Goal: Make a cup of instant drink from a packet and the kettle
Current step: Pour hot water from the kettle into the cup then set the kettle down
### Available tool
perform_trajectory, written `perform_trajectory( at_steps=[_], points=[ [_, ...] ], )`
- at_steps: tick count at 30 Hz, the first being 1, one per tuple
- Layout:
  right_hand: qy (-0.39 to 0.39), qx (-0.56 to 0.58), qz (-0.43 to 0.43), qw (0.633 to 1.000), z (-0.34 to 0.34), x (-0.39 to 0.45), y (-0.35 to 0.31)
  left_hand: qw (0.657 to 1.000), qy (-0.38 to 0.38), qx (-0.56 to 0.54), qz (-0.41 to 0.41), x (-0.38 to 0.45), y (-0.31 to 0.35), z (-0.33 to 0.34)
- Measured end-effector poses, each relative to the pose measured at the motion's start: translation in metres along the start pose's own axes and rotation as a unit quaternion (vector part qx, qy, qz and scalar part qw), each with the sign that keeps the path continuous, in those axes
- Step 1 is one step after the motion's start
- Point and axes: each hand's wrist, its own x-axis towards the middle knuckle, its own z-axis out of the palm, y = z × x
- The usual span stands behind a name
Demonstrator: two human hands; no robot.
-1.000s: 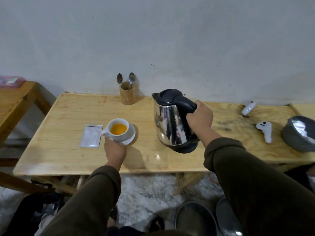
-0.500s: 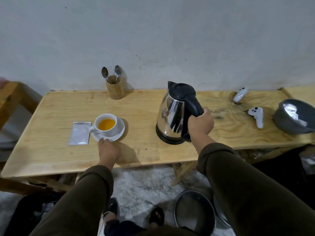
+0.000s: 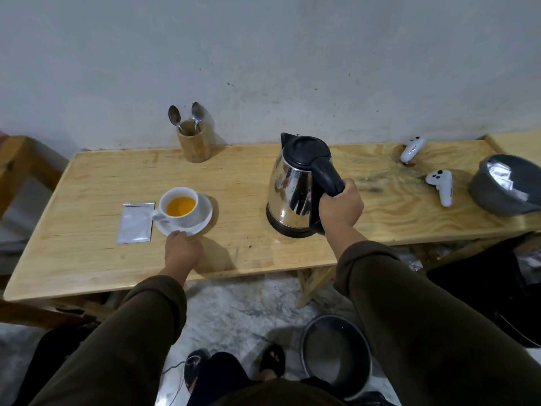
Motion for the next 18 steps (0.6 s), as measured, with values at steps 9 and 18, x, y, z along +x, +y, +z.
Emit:
perform_trajectory(
  at_steps=[9, 18],
  points=[
    [0.017, 0.044, 0.040, 0.998, 0.006, -0.021, -0.006, 0.999, -0.045, 0.013, 0.004, -0.003, -0.006, -0.022],
    [0.110, 0.009, 0.059, 0.992, 0.026, -0.085, -0.018, 0.991, -0.126, -0.033, 0.025, -0.018, -0.018, -0.056]
  ],
)
